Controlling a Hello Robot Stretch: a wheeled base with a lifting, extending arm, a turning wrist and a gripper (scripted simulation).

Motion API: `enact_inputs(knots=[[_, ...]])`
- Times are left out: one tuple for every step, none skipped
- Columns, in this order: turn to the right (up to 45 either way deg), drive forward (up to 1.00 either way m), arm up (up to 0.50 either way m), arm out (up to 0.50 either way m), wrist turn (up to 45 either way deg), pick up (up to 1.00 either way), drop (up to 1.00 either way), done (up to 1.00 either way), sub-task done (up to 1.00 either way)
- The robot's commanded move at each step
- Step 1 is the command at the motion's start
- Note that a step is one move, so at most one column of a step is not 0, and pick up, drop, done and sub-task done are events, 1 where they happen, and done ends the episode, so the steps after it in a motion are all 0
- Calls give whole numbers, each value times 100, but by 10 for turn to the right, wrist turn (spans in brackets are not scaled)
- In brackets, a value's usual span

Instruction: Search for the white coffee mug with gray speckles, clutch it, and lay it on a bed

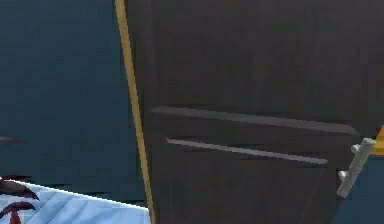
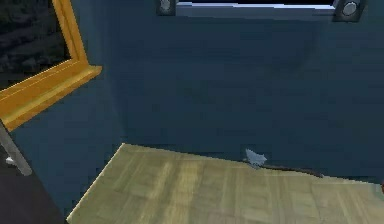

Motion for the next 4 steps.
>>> enact_inputs(knots=[[-450, 0, 0, 0, 0, 0, 0, 0, 0], [-120, 0, 0, 0, 0, 0, 0, 0, 0], [0, 60, 0, 0, 0, 0, 0, 0, 0], [-420, 0, 0, 0, 0, 0, 0, 0, 0]])
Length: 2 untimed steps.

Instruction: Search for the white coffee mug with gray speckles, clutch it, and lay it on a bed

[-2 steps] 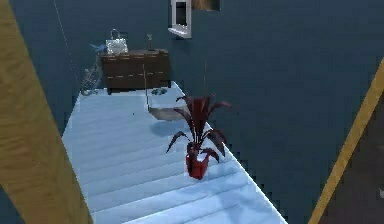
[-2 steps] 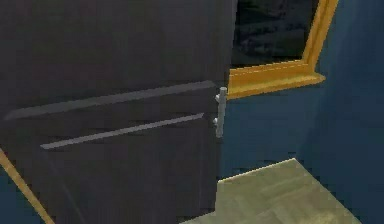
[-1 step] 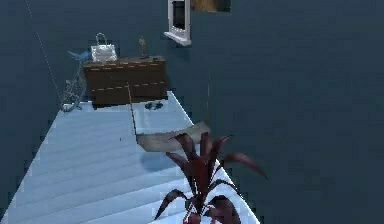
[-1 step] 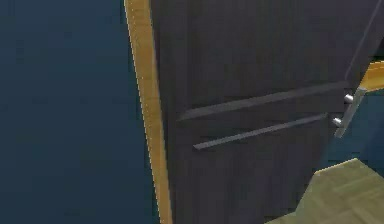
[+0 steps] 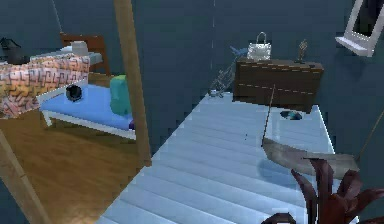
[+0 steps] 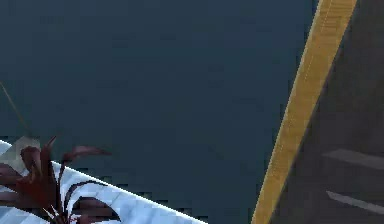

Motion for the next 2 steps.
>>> enact_inputs(knots=[[0, 65, 0, 0, 0, 0, 0, 0, 0], [120, 0, 0, 0, 0, 0, 0, 0, 0]])
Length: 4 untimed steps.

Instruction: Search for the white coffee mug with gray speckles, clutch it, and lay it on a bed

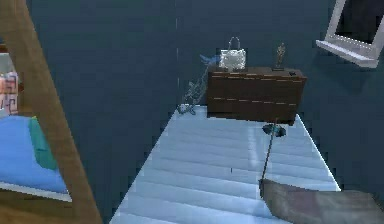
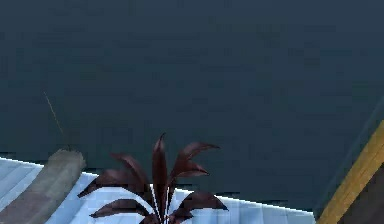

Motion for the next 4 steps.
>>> enact_inputs(knots=[[0, 100, 0, 0, 0, 0, 0, 0, 0], [30, 0, 0, 0, 0, 0, 0, 0, 0], [0, 60, 0, 0, 0, 0, 0, 0, 0], [300, 0, 0, 0, 0, 0, 0, 0, 0]])
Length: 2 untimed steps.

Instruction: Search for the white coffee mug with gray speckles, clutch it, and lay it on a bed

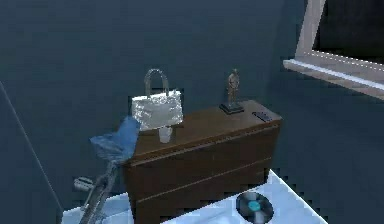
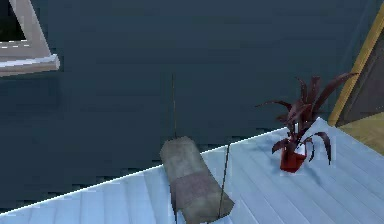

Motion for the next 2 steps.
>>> enact_inputs(knots=[[0, 30, 0, 0, 0, 0, 0, 0, 0], [-450, 0, 0, 0, 0, 0, 0, 0, 0]])
